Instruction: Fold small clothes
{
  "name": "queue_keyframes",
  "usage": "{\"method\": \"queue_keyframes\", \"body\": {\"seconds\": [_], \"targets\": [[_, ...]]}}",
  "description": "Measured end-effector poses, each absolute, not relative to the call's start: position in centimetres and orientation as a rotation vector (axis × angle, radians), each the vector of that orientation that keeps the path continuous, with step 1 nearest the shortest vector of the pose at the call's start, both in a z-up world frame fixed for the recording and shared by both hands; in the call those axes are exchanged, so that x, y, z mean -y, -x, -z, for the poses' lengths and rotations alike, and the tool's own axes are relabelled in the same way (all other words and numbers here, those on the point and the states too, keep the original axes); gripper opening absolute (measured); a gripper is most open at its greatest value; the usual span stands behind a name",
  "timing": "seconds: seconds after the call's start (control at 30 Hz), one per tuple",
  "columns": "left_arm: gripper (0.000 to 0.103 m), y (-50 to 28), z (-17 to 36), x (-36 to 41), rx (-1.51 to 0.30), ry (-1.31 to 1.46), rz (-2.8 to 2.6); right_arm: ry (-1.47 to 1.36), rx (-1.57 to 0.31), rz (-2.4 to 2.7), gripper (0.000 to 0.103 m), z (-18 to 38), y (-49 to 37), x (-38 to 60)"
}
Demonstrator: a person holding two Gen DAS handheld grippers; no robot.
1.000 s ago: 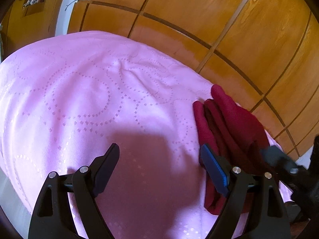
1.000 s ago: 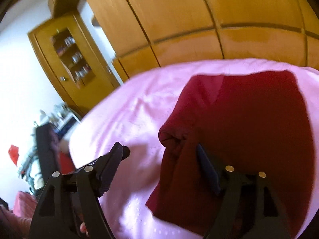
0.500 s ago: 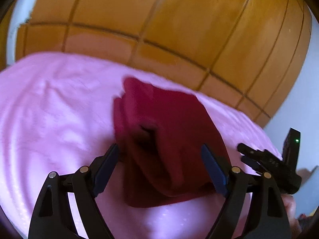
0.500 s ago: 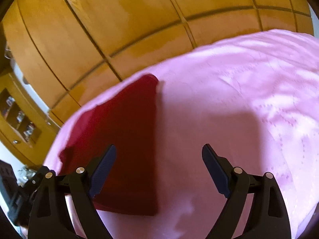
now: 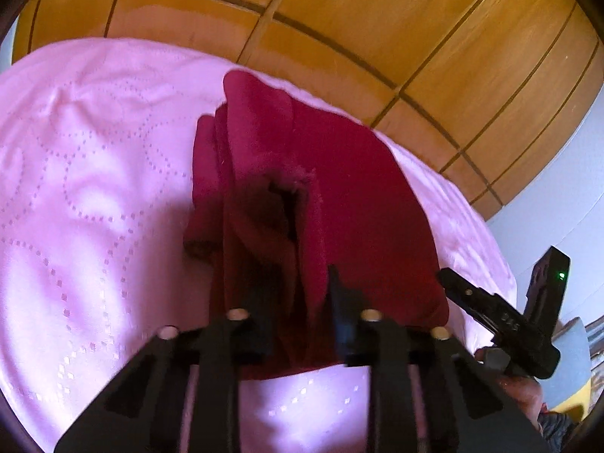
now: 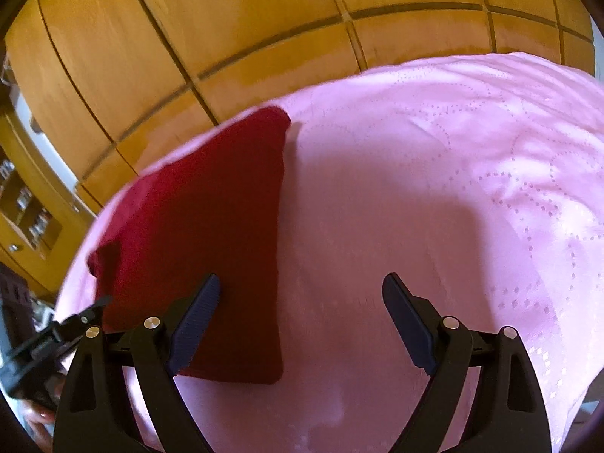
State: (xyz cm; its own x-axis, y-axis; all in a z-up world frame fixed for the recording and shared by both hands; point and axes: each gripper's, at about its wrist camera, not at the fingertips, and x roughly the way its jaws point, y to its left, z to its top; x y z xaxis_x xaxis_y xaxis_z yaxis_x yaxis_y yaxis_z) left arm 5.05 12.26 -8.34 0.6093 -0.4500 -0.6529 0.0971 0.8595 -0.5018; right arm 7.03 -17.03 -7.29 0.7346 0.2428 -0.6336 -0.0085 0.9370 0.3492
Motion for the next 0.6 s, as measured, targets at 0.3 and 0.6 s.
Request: {"method": "queue_keyframes", "body": {"seconds": [0.3,0.6], "targets": [[0.012,-3.7,6.6,-15.9,-0.878,0.500,0.384,-0.133,-0.858,-0.234,0.090,7.8,-7.4,13.8],[0.021,-3.6,10.6,-14.4,-0.895,0.395,0.310,-0.038,-0.827,-0.207,0.094,9.4,-7.2,12.3]]}}
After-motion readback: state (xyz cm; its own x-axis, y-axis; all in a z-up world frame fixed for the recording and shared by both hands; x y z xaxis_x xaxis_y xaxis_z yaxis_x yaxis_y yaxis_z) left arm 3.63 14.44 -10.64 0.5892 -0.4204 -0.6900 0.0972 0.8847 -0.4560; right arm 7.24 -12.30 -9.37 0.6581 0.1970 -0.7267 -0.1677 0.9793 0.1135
